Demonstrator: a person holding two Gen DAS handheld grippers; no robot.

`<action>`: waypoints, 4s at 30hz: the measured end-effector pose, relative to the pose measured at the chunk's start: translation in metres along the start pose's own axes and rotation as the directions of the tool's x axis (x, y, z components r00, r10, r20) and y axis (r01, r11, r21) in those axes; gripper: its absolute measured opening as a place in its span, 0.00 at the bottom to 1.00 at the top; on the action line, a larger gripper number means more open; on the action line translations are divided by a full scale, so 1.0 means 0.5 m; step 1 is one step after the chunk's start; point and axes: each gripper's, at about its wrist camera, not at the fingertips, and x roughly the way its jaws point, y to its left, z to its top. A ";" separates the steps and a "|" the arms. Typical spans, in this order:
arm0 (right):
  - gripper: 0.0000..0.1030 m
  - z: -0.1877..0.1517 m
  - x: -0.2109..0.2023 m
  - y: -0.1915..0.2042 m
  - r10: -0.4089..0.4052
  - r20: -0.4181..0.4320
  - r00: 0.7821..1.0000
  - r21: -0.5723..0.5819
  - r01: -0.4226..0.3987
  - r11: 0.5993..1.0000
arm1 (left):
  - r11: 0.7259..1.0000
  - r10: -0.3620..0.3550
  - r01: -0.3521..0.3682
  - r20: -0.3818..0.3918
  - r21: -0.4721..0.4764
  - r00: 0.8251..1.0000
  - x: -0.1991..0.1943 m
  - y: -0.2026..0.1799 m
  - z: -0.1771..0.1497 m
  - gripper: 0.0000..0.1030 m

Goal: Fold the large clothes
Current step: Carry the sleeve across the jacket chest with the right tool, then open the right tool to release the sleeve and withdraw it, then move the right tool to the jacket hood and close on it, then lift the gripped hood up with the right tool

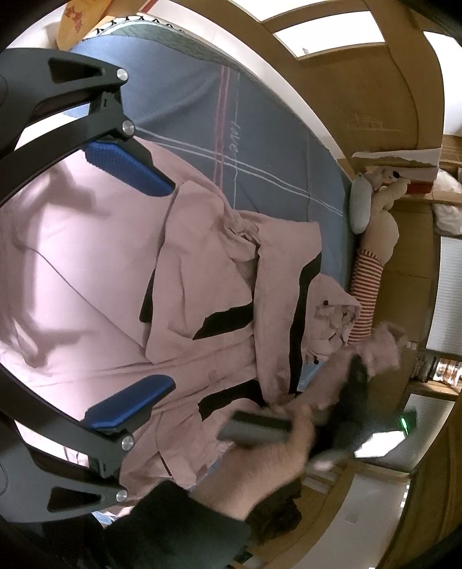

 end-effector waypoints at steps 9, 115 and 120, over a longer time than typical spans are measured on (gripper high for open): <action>0.11 -0.116 0.137 0.091 -0.117 -0.145 0.982 -0.243 0.079 0.967 | 1.000 -0.007 0.007 -0.006 -0.004 1.000 -0.001 0.004 -0.001 0.98; 0.06 0.224 0.628 -0.452 -0.315 -0.446 0.838 0.054 0.376 0.925 | 0.996 0.057 -0.053 -0.058 0.068 0.997 0.292 0.054 0.223 0.98; 0.05 0.239 0.523 -0.426 -0.266 -0.337 0.903 0.037 0.295 0.955 | 0.996 0.054 -0.049 -0.066 0.076 0.996 0.299 0.041 0.220 0.98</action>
